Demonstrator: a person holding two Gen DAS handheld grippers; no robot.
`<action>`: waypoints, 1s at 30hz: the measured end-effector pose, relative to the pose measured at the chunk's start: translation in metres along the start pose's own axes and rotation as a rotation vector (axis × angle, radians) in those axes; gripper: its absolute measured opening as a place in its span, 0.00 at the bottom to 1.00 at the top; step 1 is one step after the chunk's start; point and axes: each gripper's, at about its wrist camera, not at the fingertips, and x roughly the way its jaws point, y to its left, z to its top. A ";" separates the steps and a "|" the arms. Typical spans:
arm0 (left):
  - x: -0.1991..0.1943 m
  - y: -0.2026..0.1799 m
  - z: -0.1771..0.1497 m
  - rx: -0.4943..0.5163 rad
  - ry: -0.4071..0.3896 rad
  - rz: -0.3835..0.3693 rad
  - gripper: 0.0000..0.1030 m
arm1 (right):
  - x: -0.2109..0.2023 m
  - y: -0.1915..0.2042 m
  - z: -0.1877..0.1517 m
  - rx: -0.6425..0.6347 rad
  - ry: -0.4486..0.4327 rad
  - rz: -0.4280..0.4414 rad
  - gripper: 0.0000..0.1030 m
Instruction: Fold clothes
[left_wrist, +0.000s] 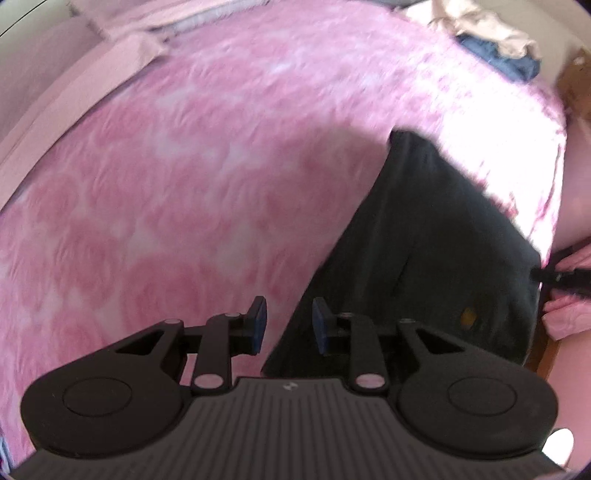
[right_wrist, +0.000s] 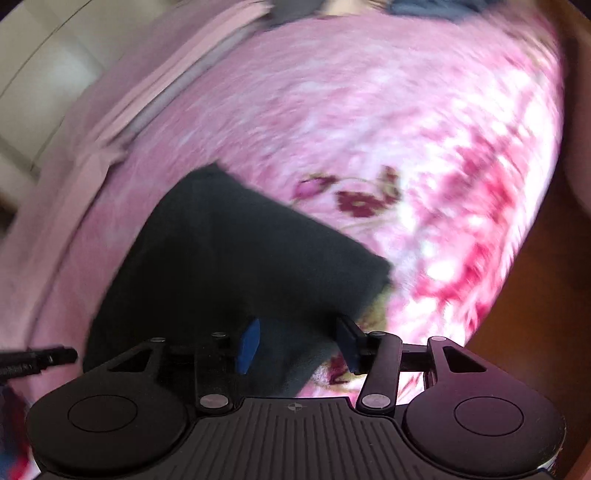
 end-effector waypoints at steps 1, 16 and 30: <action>0.004 -0.002 0.010 0.007 -0.006 -0.026 0.23 | 0.000 -0.008 0.002 0.062 -0.003 -0.010 0.48; 0.101 -0.031 0.148 0.073 0.085 -0.407 0.29 | -0.001 -0.080 -0.006 0.996 -0.186 0.094 0.48; 0.179 -0.070 0.199 0.064 0.234 -0.507 0.34 | 0.036 -0.067 0.007 0.928 -0.147 0.047 0.48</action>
